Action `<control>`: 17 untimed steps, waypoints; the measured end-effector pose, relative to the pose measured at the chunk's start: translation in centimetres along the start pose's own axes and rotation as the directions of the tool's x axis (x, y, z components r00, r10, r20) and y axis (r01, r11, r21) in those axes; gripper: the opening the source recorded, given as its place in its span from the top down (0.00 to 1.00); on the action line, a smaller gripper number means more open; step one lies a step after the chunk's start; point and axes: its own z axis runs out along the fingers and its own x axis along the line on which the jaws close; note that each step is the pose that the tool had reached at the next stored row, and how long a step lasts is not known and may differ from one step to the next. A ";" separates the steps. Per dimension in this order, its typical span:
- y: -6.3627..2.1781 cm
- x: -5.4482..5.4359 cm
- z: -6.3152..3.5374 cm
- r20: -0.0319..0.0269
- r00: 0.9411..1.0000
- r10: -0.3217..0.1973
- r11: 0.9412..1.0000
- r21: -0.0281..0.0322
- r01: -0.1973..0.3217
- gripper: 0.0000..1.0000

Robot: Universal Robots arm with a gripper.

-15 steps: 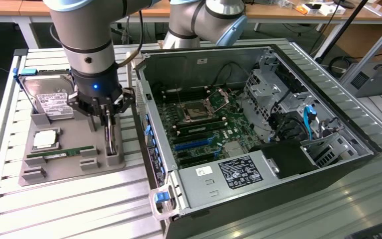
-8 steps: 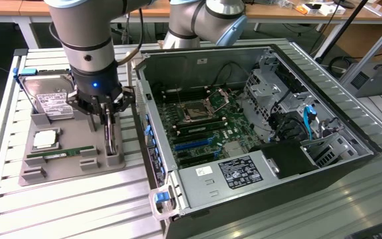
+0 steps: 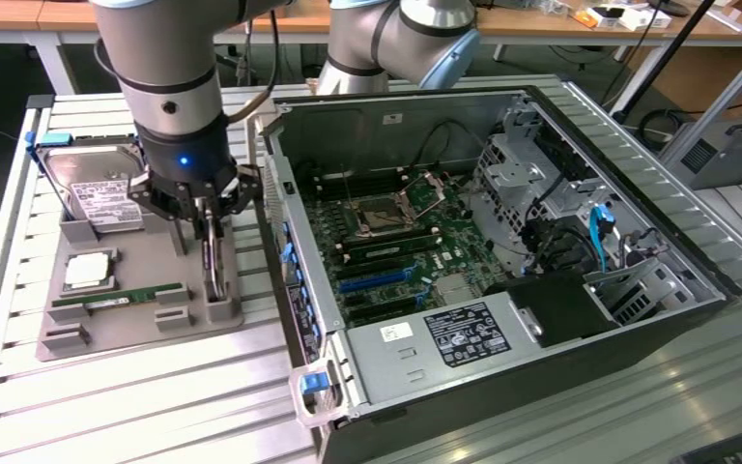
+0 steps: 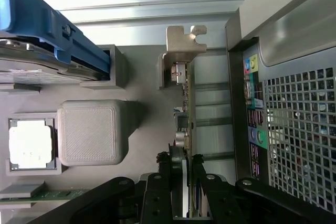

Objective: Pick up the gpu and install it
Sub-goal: 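Pick up the gpu and move the gpu toward the slot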

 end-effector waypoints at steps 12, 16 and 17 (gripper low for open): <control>0.05 0.0 -0.75 0.000 1.000 0.000 1.000 0.000 0.000 0.73; 0.06 0.0 -0.97 0.000 1.000 0.000 1.000 0.000 0.000 0.73; 0.06 0.0 -1.06 0.000 1.000 0.000 1.000 0.000 0.000 0.73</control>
